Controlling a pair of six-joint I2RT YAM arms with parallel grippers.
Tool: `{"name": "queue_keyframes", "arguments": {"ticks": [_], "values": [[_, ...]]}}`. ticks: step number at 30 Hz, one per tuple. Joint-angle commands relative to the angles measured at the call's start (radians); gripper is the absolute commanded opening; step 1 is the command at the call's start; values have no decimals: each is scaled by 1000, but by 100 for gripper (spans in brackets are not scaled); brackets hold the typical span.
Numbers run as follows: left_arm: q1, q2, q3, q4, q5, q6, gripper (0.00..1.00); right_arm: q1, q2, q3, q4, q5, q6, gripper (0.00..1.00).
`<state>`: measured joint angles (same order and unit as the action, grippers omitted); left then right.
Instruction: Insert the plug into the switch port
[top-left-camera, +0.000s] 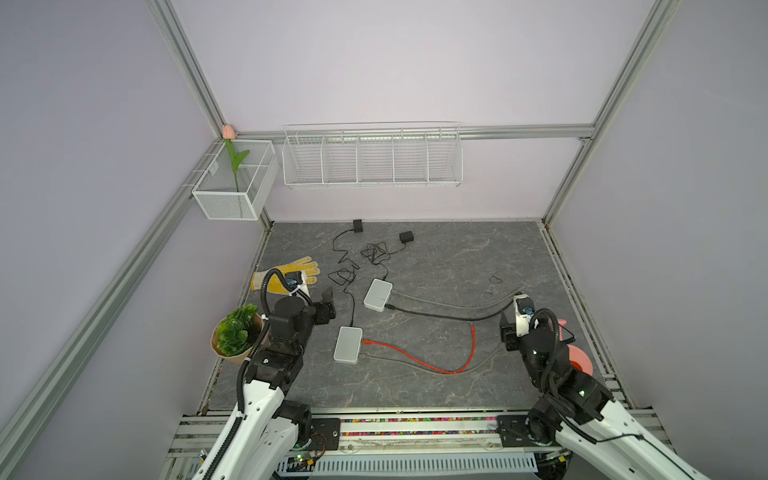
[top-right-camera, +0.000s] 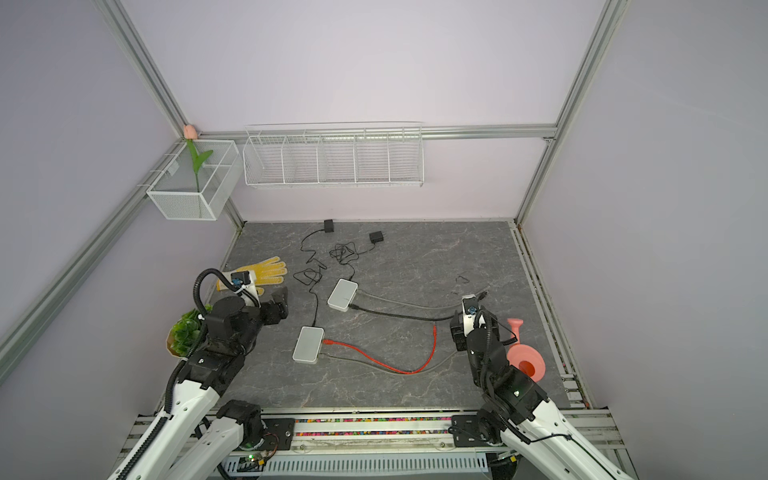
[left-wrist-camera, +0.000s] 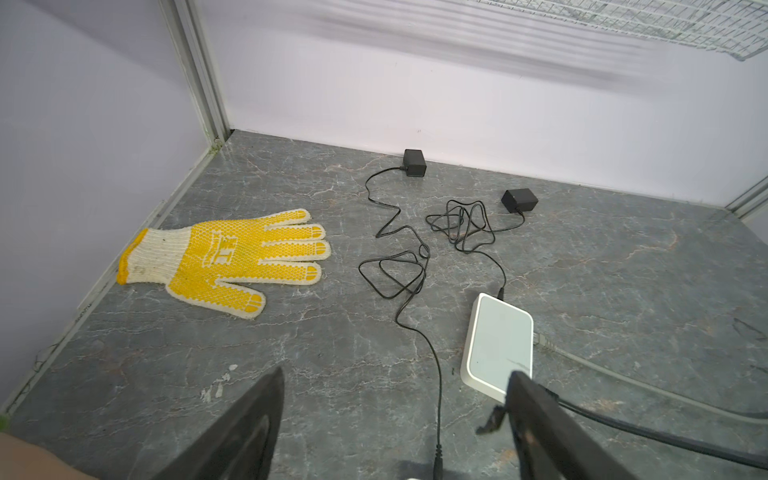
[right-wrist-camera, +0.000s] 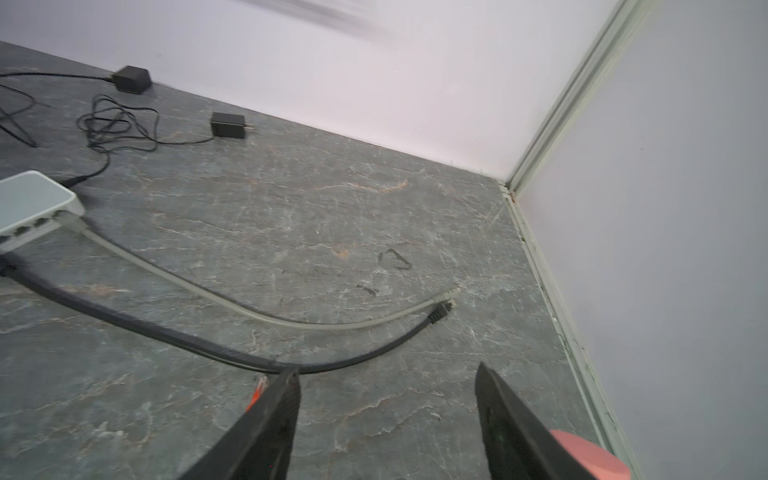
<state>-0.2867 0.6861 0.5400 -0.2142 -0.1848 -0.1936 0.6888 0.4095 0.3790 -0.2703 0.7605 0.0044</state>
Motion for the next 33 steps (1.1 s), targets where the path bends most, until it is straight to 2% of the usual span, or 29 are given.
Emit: {"name": "queue_keyframes", "arguments": {"ticks": [1, 6, 11, 18, 25, 33], "values": [[-8, 5, -21, 20, -114, 46, 84, -4, -38, -37, -51, 103, 58, 70], [-11, 1, -63, 44, -180, 83, 84, -3, -66, -100, 8, 152, 18, 71], [-13, -15, -113, 67, -241, 90, 84, -3, -42, -142, 64, 153, -1, 72], [-13, 18, -173, 121, -260, 91, 84, -30, 64, -138, 150, 178, -37, 86], [-18, 48, -240, 175, -252, 74, 85, -122, 134, -191, 255, 92, -1, 89], [-20, -15, -262, 157, -261, 82, 86, -190, 224, -176, 306, 58, -3, 91]]}}
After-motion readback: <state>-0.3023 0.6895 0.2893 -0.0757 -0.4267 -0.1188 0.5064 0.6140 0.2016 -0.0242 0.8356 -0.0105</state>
